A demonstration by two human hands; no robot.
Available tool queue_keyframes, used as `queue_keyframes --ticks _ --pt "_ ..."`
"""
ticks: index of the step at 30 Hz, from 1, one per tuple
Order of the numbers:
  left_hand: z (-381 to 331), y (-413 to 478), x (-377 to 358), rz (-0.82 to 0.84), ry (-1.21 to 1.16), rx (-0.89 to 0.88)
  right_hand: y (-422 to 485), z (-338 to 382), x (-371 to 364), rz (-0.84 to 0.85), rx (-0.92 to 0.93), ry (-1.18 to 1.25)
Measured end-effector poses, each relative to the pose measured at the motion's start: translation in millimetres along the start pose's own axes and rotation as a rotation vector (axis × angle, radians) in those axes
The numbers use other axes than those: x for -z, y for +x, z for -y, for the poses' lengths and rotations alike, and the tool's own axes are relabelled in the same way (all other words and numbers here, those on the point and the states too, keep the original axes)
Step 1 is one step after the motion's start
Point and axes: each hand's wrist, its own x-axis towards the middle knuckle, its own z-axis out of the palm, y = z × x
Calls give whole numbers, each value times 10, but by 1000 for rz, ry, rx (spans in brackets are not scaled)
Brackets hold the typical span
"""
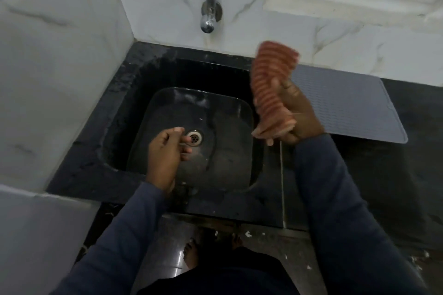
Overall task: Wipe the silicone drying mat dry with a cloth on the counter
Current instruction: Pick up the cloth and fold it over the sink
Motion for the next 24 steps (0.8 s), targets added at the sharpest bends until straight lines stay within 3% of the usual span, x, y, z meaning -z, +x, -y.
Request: queue_keyframes --ticks 3,6,8,11,13,17,19,24 --pt "53 77 -38 -49 4 94 314 -671 -152 -80 -307 -295" --pt "105 47 -109 -27 66 179 377 -992 -167 -144 -256 -674" --pt "116 50 -190 49 139 265 370 -933 -176 -137 -165 -556" --pt "41 84 -417 238 166 386 287 -913 -345 15 -161 -246" --pt "8 139 -599 199 222 320 265 -955 -491 33 -179 -241" --pt "76 213 -756 -44 751 -129 191 -962 -476 -23 -52 -626" --pt "149 215 -796 -84 868 -249 155 -925 -433 -31 7 -789" --pt "36 223 -956 -128 745 -49 121 -832 -337 -39 88 -872"
